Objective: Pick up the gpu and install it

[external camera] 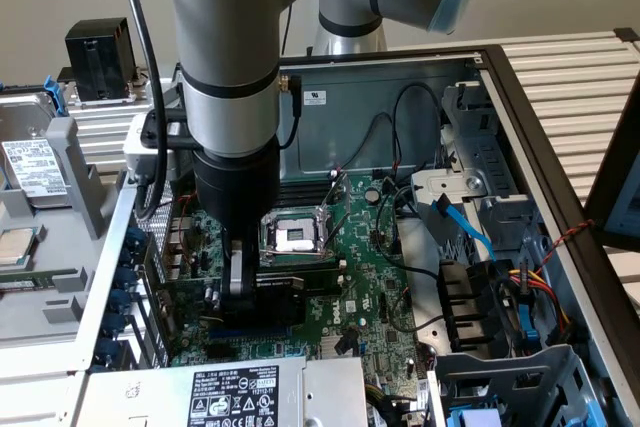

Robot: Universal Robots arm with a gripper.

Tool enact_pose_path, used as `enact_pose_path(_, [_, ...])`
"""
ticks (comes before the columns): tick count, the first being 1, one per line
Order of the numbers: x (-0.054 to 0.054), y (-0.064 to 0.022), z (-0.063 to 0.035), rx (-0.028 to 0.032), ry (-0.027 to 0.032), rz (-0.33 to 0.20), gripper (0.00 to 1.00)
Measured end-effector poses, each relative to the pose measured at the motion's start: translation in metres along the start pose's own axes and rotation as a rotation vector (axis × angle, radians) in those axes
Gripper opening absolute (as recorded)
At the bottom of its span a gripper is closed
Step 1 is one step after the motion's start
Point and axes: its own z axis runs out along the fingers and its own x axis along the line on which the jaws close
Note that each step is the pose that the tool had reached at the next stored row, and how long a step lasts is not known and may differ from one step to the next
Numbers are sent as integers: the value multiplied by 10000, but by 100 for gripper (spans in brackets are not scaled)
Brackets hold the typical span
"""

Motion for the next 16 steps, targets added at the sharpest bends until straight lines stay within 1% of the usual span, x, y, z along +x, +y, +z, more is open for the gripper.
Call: enact_pose_path(16, [-1,19,15,2,0,-9,27])
